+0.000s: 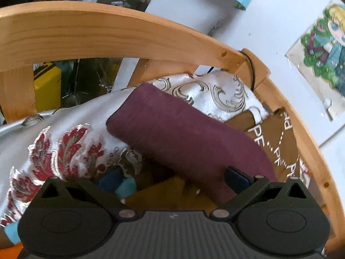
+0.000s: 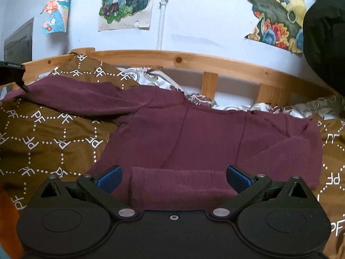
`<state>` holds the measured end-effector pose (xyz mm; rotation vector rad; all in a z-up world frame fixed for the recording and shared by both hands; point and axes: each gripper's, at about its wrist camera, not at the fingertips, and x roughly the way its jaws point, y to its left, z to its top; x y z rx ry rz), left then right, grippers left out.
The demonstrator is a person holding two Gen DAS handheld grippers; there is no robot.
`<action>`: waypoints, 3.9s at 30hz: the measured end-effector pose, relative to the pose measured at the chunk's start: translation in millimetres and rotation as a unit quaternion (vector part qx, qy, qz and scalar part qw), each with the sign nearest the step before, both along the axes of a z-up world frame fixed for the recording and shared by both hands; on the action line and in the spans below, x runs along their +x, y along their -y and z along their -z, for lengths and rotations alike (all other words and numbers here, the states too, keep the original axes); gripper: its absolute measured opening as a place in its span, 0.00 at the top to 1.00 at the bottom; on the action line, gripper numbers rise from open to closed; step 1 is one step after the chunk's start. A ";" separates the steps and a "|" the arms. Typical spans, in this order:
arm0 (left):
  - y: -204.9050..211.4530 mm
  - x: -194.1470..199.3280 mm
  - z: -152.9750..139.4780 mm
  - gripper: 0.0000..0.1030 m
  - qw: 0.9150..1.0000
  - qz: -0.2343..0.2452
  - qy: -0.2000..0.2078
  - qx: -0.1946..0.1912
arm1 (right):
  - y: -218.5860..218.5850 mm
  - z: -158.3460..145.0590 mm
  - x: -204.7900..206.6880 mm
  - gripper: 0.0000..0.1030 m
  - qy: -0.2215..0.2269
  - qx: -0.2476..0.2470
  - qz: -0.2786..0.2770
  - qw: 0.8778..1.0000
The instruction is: Fold small clothes
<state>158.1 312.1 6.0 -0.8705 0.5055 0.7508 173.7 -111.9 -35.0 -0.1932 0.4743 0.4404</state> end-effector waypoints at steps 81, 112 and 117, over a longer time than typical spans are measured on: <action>240.2 5.3 17.0 0.02 0.858 0.475 0.113 0.161 | 101.4 14.8 23.6 0.06 -0.055 0.050 0.095 0.993; 171.0 38.8 22.6 0.01 0.942 0.266 -0.002 0.207 | 99.6 2.0 21.0 0.94 -0.047 0.044 0.094 0.993; 172.9 44.7 22.8 0.01 0.928 0.305 0.017 0.214 | 101.8 14.4 24.8 0.86 -0.067 0.035 0.102 0.992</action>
